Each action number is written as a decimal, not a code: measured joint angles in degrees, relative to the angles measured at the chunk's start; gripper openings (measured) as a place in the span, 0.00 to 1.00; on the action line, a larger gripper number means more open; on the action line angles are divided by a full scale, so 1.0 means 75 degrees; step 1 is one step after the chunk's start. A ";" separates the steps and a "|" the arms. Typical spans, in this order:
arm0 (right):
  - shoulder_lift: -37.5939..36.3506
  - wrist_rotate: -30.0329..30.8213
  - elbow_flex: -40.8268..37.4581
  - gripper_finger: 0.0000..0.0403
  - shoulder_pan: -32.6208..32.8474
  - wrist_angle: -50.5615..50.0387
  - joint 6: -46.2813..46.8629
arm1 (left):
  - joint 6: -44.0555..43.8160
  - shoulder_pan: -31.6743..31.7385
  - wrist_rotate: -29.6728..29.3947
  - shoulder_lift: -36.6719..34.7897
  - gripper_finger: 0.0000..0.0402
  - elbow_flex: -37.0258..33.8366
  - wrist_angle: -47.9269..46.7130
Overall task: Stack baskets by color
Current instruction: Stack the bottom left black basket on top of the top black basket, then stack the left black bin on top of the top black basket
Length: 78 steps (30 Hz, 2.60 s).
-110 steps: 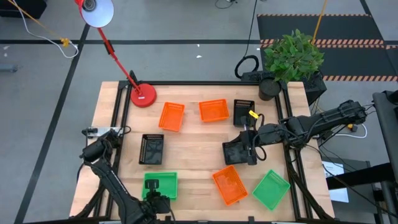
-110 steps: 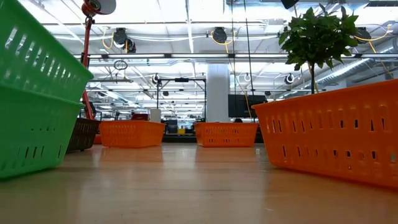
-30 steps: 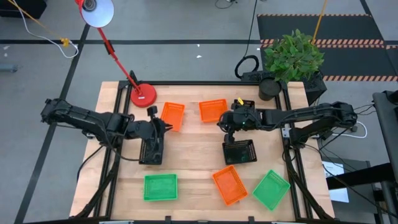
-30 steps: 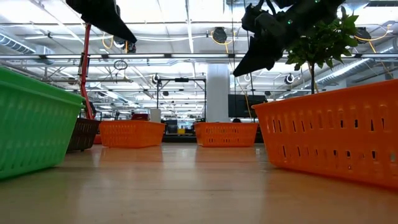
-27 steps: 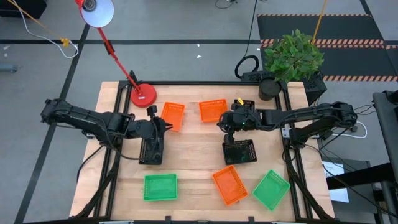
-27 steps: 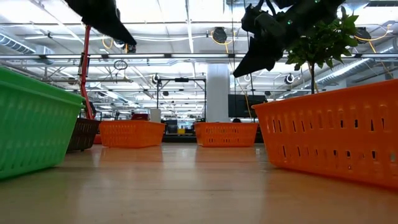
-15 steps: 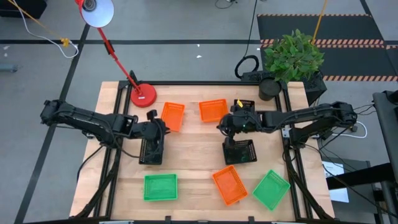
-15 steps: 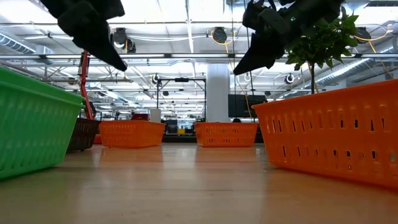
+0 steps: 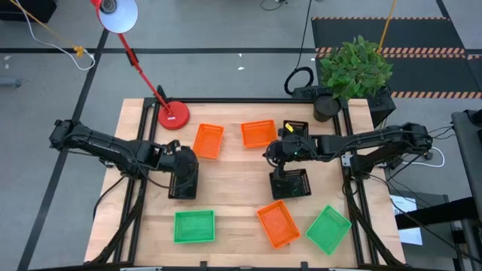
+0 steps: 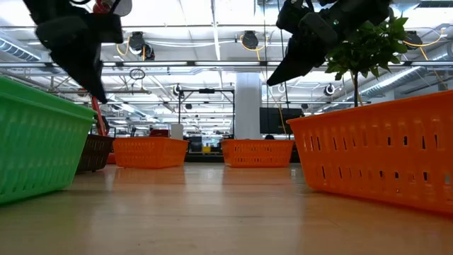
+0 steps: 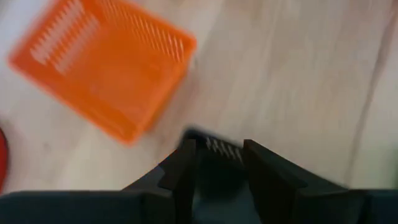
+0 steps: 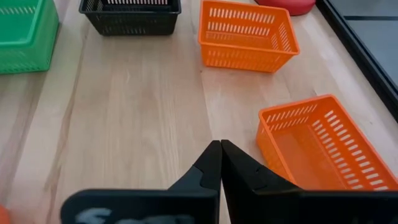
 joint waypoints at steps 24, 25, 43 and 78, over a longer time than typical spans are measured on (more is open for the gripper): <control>0.0000 0.0000 -0.0003 0.00 0.0181 0.0094 -0.0074 | 0.0023 -0.0073 -0.0568 0.0000 0.34 -0.1033 -0.0736; 0.0000 0.0002 -0.0003 0.00 0.0181 0.0094 -0.0072 | 0.0026 -0.0073 -0.0570 0.0000 0.34 -0.1067 -0.0638; 0.0000 0.0013 -0.0006 0.00 0.0184 0.0261 -0.0049 | -0.0067 -0.0079 -0.0557 0.0000 0.03 -0.1556 0.0233; -0.0259 0.0002 -0.0006 0.00 0.0236 0.0150 -0.0074 | 0.0973 0.1210 0.0172 -0.0006 0.03 -0.1992 0.1352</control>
